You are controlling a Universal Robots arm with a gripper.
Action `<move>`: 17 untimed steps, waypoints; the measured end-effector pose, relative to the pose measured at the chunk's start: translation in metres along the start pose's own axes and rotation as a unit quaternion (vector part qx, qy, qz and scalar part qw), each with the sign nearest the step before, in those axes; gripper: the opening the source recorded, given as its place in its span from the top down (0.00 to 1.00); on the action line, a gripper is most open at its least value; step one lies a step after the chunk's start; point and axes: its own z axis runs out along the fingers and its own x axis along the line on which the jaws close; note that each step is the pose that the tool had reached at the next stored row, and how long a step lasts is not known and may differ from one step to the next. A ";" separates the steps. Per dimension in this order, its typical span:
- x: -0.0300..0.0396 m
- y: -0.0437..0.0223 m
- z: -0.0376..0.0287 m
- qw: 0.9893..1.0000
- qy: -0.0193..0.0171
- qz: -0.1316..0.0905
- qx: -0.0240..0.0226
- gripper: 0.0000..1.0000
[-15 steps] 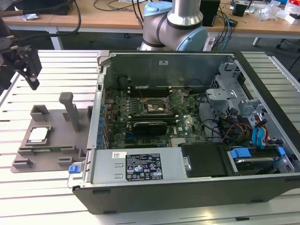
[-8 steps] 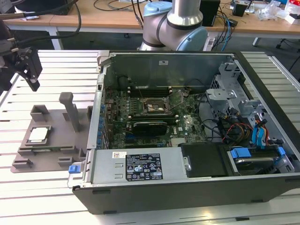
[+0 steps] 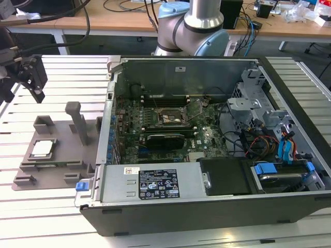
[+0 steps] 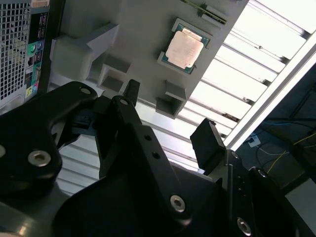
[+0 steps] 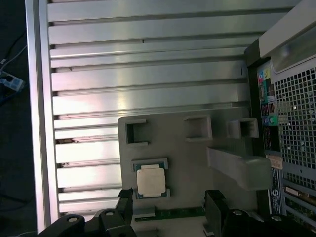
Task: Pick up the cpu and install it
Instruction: 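Pick up the cpu and move it towards the insertion slot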
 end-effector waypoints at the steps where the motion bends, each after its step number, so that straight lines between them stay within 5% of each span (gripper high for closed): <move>1: 0.0001 0.0000 0.0003 1.000 0.000 0.000 0.000 0.31; 17: 0.0013 -0.0006 0.0109 1.000 0.000 0.000 0.000 0.31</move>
